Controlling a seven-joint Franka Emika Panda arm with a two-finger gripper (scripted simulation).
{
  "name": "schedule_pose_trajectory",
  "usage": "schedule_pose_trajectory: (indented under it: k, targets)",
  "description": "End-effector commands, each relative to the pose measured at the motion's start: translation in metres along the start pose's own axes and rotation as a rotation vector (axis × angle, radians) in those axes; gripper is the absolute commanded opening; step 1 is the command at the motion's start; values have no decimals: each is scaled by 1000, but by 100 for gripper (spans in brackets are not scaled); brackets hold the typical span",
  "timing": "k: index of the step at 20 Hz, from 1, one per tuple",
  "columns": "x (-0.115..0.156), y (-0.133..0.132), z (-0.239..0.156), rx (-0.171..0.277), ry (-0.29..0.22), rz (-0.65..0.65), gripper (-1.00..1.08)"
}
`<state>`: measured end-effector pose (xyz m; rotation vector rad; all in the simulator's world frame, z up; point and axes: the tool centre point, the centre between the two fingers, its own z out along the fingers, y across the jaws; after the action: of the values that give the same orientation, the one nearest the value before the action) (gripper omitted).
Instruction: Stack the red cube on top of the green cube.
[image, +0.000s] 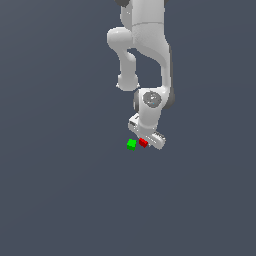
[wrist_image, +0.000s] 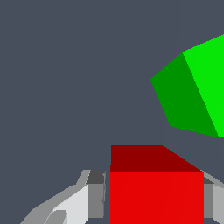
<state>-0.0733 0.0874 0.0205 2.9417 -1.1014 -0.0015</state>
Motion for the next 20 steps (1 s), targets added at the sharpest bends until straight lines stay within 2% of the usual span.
schedule_pose_trajectory:
  k: [1, 13, 20]
  targets:
    - [0, 0, 1, 1, 1, 0, -100]
    - [0, -1, -2, 1, 1, 0, -100]
    - [0, 0, -26, 1, 1, 0, -100]
